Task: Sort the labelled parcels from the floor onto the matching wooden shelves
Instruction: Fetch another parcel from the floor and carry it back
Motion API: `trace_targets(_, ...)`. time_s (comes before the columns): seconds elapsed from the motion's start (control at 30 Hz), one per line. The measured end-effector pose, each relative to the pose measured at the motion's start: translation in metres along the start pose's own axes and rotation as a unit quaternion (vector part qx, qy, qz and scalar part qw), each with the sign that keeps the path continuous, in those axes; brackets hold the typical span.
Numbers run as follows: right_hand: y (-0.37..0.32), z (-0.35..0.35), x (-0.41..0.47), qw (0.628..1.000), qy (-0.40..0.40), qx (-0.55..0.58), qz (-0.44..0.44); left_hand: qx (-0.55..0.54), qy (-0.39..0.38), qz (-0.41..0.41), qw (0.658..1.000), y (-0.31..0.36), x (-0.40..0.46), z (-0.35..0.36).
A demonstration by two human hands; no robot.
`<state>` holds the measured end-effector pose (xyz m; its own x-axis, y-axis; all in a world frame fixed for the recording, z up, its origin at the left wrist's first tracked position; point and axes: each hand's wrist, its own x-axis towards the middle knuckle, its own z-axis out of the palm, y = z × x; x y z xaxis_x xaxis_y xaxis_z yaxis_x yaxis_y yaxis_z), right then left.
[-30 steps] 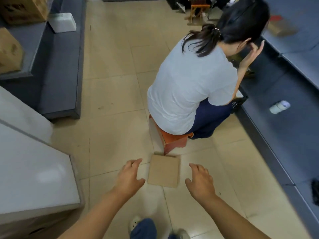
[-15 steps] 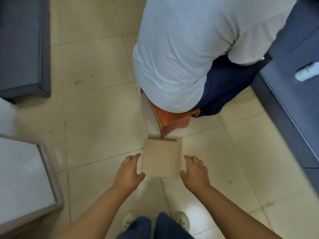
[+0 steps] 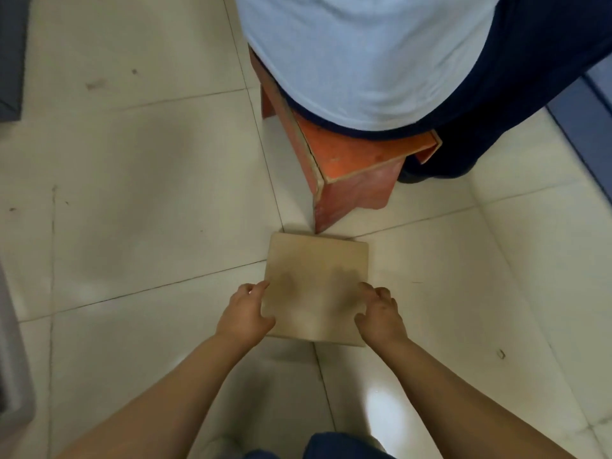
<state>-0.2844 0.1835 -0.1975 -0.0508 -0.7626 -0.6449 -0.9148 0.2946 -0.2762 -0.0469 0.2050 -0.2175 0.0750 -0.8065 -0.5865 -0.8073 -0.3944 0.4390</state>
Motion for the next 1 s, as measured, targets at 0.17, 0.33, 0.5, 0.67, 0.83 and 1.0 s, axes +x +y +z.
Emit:
trace_targets(0.17, 0.008, 0.029, 0.028, 0.998, 0.017, 0.049, 0.024, -0.011, -0.021, -0.013, 1.000, -0.019, 0.032, 0.024)
trace_targets(0.33, 0.004, 0.043, 0.041, 0.989, 0.009, 0.140, 0.042, -0.026, -0.060, 0.005, 0.998, -0.021, 0.047, 0.032)
trace_targets(0.5, -0.004, 0.044, 0.032, 0.986, -0.015, 0.157, 0.059, -0.109, -0.077, -0.017, 0.991, -0.013, 0.040, 0.027)
trace_targets(0.67, -0.023, 0.023, 0.004, 0.983, -0.018, 0.175, 0.061, -0.162, -0.052, -0.045, 0.984, -0.013, 0.003, 0.007)
trace_targets(0.83, -0.060, -0.019, -0.047, 0.980, -0.021, 0.188, 0.058, -0.202, -0.017, -0.093, 0.975, -0.004, -0.054, -0.045)
trace_targets(1.0, -0.119, -0.080, -0.109, 0.976, -0.004, 0.211, 0.045, -0.174, 0.016, -0.123, 0.977, 0.014, -0.116, -0.129)
